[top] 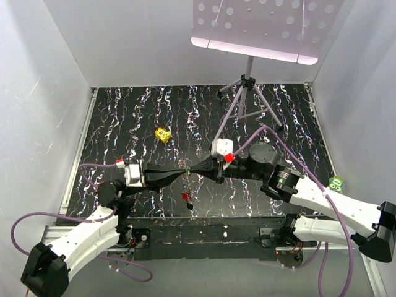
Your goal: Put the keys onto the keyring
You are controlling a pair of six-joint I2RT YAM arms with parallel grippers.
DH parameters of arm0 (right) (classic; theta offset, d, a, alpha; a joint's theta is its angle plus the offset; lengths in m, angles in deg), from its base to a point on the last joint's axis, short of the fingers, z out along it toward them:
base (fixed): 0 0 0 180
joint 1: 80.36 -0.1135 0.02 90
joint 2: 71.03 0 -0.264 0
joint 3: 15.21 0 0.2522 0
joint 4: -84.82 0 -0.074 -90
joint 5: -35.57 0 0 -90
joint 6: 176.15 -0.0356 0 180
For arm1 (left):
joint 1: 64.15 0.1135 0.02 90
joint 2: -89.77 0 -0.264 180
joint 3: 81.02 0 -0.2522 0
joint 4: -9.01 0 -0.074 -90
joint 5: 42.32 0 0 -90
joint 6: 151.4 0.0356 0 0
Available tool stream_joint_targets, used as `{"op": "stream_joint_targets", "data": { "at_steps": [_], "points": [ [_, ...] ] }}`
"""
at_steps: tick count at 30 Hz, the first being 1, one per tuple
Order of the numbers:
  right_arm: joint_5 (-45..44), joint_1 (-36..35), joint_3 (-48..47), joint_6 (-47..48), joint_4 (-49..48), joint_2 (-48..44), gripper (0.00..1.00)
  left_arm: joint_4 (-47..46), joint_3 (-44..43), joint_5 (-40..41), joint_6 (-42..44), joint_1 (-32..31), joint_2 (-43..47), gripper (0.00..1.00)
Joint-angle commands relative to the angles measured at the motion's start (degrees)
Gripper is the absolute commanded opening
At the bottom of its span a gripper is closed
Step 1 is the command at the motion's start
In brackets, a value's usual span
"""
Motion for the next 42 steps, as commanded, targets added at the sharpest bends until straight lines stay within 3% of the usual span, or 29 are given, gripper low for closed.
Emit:
{"op": "stream_joint_targets", "data": {
  "at_steps": [1, 42],
  "points": [
    [-0.05, -0.38, -2.55, -1.06, -4.01, -0.08, 0.01, 2.22, -2.45, -2.41, 1.98, 0.23, 0.04, 0.00],
    [1.70, -0.29, -3.43, 0.53, -2.25, -1.58, 0.01, 12.16, -4.29, -4.08, 7.16, 0.14, 1.89, 0.00]
  ]
}}
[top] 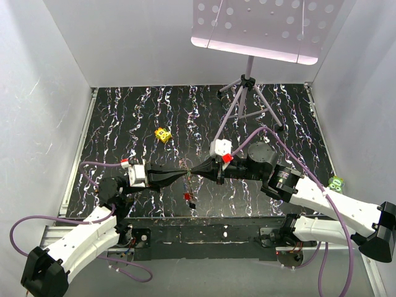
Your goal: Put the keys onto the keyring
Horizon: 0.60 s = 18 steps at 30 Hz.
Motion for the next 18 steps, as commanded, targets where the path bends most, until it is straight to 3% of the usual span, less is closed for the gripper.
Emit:
{"op": "stream_joint_targets", "data": {
  "at_steps": [1, 18],
  "points": [
    [1.81, -0.22, -3.37, 0.26, -4.81, -1.64, 0.01, 2.01, -1.76, -0.84, 0.95, -0.03, -0.12, 0.00],
    [2.43, -0.22, -3.54, 1.05, -4.28, -2.35, 0.01, 3.42, -2.11, -1.55, 1.66, 0.06, -0.47, 0.00]
  ]
}}
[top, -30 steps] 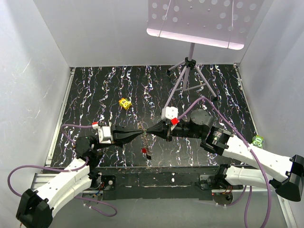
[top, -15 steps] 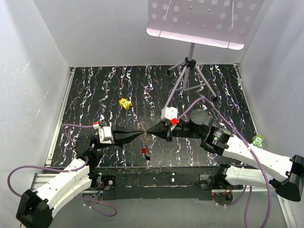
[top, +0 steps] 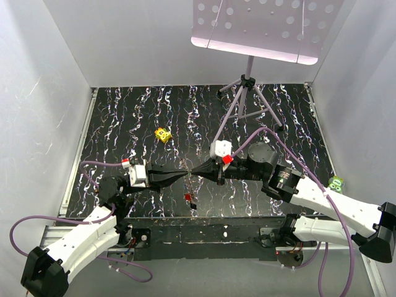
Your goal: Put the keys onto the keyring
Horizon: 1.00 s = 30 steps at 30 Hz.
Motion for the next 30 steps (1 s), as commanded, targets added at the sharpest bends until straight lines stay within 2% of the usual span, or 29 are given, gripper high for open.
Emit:
{"op": "stream_joint_targets", "data": {
  "at_steps": [1, 26, 30],
  "points": [
    [1.95, -0.22, -3.61, 0.36, -5.26, -2.08, 0.01, 2.63, -1.98, -0.76, 1.33, 0.08, -0.47, 0.00],
    [0.63, 0.13, -4.58, -3.16, -4.82, -1.73, 0.01, 7.91, -3.56, -2.69, 4.41, 0.08, -0.21, 0.00],
    [2.47, 0.13, -4.58, -1.06, -4.47, -1.56, 0.01, 8.52, -3.74, -2.69, 4.41, -0.01, -0.21, 0.00]
  ]
}}
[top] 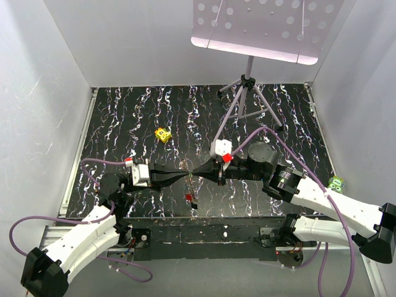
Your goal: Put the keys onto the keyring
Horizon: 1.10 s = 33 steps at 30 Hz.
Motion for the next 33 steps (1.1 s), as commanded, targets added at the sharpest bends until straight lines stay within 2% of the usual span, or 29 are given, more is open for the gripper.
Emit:
{"op": "stream_joint_targets", "data": {
  "at_steps": [1, 8, 20, 33],
  "points": [
    [2.74, -0.20, -4.47, 0.94, -5.81, -1.08, 0.01, 2.91, -1.75, -0.83, 1.17, 0.08, -0.21, 0.00],
    [2.65, -0.20, -4.82, 1.65, -5.54, -0.99, 0.01, 3.87, -2.19, -1.18, 1.52, 0.08, -0.30, 0.00],
    [2.65, -0.20, -5.35, -2.75, -6.33, -0.46, 0.01, 4.84, -2.36, -1.80, 2.40, 0.08, 0.05, 0.00],
    [3.27, -0.11, -6.31, 0.50, -1.16, 0.51, 0.01, 3.79, -1.93, -1.45, 1.88, 0.08, 0.49, 0.00]
  ]
}}
